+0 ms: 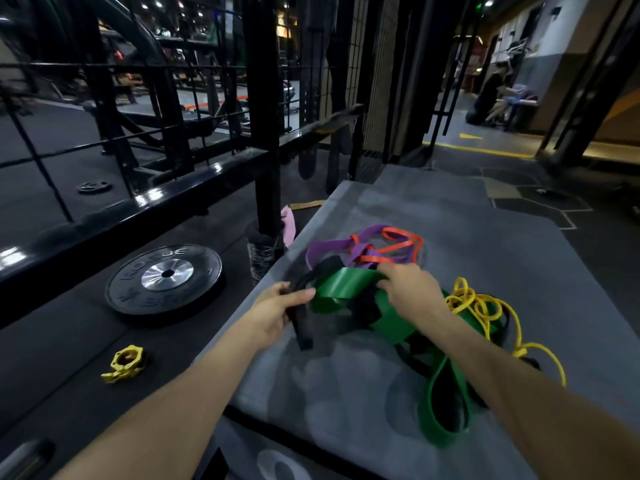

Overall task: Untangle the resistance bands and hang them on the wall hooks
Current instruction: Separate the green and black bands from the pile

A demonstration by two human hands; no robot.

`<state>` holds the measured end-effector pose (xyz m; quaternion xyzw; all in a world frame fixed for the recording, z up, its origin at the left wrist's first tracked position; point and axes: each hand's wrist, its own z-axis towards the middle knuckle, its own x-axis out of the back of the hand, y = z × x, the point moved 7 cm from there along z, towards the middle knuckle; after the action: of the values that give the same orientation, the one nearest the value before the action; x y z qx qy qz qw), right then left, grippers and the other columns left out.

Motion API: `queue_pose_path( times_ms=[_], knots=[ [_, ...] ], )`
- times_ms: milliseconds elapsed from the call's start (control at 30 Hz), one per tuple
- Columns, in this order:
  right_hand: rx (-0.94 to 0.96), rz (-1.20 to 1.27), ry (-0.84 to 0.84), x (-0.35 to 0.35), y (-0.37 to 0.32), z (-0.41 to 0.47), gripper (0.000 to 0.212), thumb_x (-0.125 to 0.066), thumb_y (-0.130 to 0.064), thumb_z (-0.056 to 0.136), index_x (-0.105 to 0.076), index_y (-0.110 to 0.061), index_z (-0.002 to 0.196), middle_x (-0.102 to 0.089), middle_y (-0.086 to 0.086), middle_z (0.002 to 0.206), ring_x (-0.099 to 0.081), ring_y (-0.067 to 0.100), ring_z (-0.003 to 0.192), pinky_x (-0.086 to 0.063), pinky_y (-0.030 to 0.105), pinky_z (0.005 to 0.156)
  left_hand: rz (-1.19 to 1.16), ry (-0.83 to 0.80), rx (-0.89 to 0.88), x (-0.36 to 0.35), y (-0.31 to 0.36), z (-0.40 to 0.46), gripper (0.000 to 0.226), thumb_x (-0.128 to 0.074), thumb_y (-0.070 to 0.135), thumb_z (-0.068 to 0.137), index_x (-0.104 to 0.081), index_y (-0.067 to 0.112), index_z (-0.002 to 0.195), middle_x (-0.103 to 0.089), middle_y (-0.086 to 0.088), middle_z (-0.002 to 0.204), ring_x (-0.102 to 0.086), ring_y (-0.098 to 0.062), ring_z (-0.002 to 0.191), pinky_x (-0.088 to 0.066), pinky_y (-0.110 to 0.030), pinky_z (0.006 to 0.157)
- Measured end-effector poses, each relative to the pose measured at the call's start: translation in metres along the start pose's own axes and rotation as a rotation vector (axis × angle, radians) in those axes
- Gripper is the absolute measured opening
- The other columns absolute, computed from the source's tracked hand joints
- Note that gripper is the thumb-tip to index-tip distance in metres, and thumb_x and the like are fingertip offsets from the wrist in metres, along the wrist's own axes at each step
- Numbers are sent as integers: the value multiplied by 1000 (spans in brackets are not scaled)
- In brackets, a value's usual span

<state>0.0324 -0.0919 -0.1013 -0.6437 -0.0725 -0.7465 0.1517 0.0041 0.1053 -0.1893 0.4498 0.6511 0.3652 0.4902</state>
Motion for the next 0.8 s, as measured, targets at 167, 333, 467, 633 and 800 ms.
queue_pose_path(
  times_ms=[167,333,467,633,800],
  knots=[
    [-83,86,68,40,29,2,34,-46,-5,87,-60,-20,115,-63,17,114,-57,39,106,-46,41,81,265,111,-166,-1,73,6,15,-69,-5,74,-63,7,81,-69,2,60,-64,-14,55,-54,-20,53],
    [-87,86,139,75,44,4,42,-45,3,82,-64,-21,112,-66,20,109,-59,39,103,-48,41,85,340,240,-252,2,138,4,11,-70,6,77,-63,11,82,-69,-13,81,-64,-27,79,-54,-42,80],
    [24,86,94,73,33,-6,31,-49,-7,87,-65,-21,111,-67,14,112,-58,36,106,-48,42,86,521,202,-319,-26,151,-8,16,-67,4,80,-55,14,83,-63,-16,86,-61,-26,78,-51,-47,86],
    [153,181,34,80,19,-15,28,-54,-11,88,-66,-21,111,-66,4,116,-56,28,111,-46,39,90,514,190,-379,-66,143,-9,18,-64,4,82,-53,6,97,-64,-8,83,-61,-26,85,-48,-43,86],
    [319,296,-12,80,1,-25,20,-64,-16,85,-71,-17,104,-70,-1,106,-60,16,101,-43,28,86,774,57,-429,-115,132,-12,41,-64,3,82,-52,12,120,-55,-6,103,-54,-20,95,-45,-24,80]
  ],
)
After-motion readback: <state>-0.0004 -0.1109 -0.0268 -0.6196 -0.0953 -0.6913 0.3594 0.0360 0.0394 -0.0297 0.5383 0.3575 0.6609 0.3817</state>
